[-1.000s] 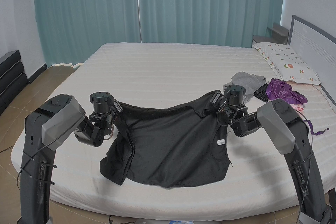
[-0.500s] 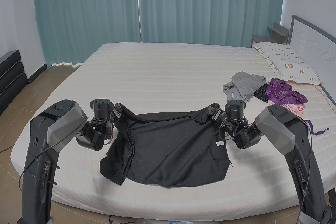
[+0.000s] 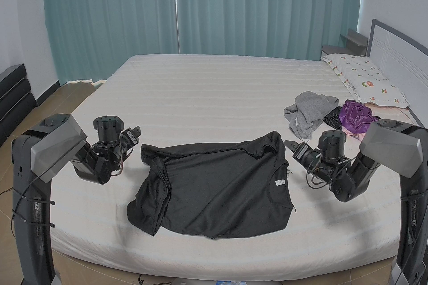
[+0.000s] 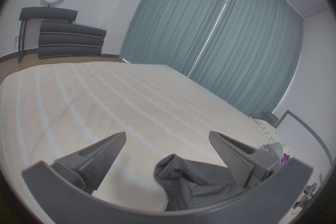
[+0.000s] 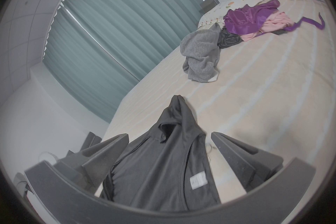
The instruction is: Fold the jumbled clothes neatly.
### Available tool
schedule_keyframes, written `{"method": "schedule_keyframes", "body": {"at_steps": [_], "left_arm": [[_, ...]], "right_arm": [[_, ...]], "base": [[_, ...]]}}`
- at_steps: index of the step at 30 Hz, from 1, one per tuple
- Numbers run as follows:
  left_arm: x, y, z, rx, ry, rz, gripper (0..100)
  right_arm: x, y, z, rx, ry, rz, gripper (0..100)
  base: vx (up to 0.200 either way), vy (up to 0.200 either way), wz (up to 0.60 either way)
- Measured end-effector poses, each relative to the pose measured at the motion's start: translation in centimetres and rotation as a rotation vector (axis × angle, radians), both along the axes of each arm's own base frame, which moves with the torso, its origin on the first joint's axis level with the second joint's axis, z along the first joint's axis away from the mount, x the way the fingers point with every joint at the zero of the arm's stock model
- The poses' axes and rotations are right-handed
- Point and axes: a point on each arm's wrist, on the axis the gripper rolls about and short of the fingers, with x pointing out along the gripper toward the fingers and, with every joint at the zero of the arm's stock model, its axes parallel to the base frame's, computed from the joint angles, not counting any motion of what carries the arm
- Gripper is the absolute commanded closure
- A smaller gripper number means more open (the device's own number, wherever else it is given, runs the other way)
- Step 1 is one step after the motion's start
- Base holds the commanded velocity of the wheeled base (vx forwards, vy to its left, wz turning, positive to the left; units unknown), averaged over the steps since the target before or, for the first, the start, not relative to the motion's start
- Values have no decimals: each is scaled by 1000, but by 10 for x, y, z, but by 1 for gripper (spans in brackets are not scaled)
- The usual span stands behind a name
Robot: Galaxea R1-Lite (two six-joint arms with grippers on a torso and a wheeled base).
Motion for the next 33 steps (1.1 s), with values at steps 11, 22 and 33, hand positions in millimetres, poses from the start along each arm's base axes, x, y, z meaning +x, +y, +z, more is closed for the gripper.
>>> {"method": "schedule_keyframes", "body": {"at_steps": [11, 22, 33], "left_arm": [[-60, 4, -6, -71, 197, -91, 0], [-146, -37, 0, -162, 254, -201, 0], [-181, -55, -8, -188, 293, -214, 0]], "right_arm": [[-70, -18, 14, 96, -9, 11, 0], [-114, -25, 9, 196, 45, -14, 0], [-129, -21, -2, 238, 129, -20, 0]], "base": [[0, 0, 0], [0, 0, 0], [-73, 0, 0]]}}
